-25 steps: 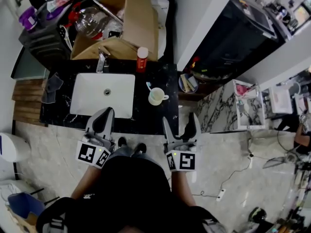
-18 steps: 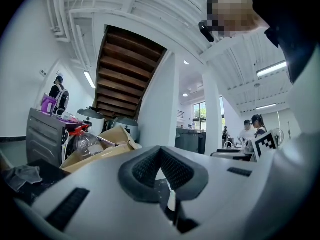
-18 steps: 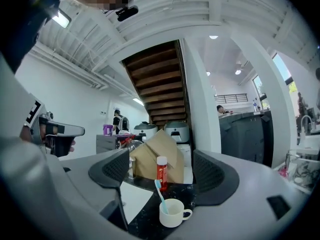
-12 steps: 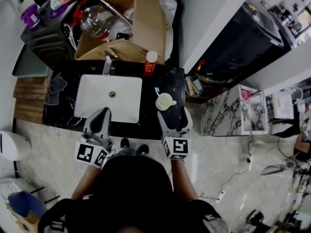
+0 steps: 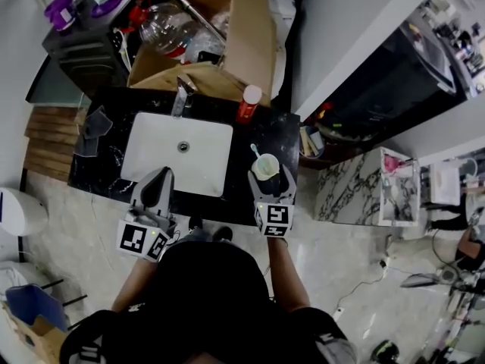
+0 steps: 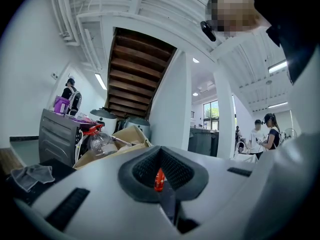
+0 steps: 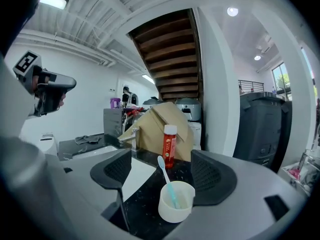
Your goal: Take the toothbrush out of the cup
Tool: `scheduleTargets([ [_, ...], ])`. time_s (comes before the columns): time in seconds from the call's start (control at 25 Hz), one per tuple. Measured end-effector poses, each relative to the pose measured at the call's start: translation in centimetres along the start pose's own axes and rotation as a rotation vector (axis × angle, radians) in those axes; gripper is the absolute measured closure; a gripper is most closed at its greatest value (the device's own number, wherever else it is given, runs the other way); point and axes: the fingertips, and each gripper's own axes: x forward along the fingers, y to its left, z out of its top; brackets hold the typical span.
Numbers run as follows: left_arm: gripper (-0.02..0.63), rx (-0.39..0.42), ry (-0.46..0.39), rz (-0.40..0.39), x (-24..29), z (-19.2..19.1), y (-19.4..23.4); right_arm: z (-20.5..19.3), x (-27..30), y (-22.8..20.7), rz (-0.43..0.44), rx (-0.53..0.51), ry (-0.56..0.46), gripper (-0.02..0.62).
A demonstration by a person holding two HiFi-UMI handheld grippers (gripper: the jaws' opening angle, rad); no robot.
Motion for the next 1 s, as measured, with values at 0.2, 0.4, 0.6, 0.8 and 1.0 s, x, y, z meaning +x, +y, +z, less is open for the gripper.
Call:
scheduleTargets([
  [0.2,0.603,-0.002,0.002,0.030,0.1,-0.1,0.9,-2.5,2.7,0.0,0.034,-0.031,0.077,0.225],
  [0.4,0.602,-0.010,-0.008,0.062,0.1,0.1,1.7,-4.3,4.8,-0.4,0.057,-0.048,0.145,0.229],
  [0.6,0.601,-0.012,-0.010,0.088,0.0,0.1,2.7,-6.5,6.6,-0.5,0.089,-0.091,0.299,0.242],
  [0.8,0.603,-0.014,-0.012,0.107,-0.2,0.1,3.3,-8.6,8.0,0.0,0.146,-0.143,0.460,0.278],
  [1.0,0.603,-0.016,-0.012,0.124,-0.4,0.1,3.9,-9.5,8.8,0.0,0.153,-0.166,0.525,0.332],
])
